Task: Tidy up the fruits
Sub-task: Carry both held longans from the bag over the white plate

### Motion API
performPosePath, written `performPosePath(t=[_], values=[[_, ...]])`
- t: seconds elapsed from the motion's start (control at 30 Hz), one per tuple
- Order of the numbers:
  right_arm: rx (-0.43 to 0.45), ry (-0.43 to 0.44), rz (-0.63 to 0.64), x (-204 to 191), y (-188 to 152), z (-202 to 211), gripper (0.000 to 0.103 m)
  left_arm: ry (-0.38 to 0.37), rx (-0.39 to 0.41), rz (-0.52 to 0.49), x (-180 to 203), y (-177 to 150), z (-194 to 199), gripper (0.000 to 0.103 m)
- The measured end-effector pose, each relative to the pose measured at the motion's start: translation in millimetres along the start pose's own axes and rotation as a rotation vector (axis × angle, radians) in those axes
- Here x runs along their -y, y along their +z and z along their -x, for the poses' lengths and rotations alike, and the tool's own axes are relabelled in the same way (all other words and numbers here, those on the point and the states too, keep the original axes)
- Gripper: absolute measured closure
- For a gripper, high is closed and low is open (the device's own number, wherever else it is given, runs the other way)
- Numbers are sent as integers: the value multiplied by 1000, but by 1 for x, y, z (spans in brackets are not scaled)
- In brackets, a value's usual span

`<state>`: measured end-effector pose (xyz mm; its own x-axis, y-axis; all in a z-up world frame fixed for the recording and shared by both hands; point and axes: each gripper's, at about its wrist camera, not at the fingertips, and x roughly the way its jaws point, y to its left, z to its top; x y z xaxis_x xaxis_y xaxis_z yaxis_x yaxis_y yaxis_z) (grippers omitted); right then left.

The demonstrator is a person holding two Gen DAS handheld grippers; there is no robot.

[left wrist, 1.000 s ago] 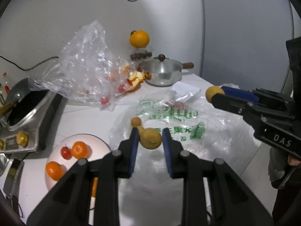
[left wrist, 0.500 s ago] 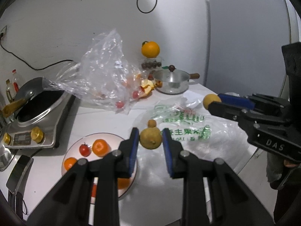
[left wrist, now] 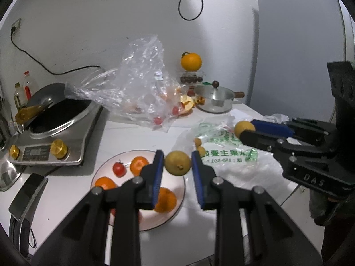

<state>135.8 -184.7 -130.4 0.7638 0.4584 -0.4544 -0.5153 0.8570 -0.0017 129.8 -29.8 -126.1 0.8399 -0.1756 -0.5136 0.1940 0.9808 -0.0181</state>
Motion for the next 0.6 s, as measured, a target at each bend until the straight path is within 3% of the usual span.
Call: performPosePath(t=[0.6], values=[[-69,45,40,-37,2,-43,77,44,-50,84,-60,-26,-14,77]])
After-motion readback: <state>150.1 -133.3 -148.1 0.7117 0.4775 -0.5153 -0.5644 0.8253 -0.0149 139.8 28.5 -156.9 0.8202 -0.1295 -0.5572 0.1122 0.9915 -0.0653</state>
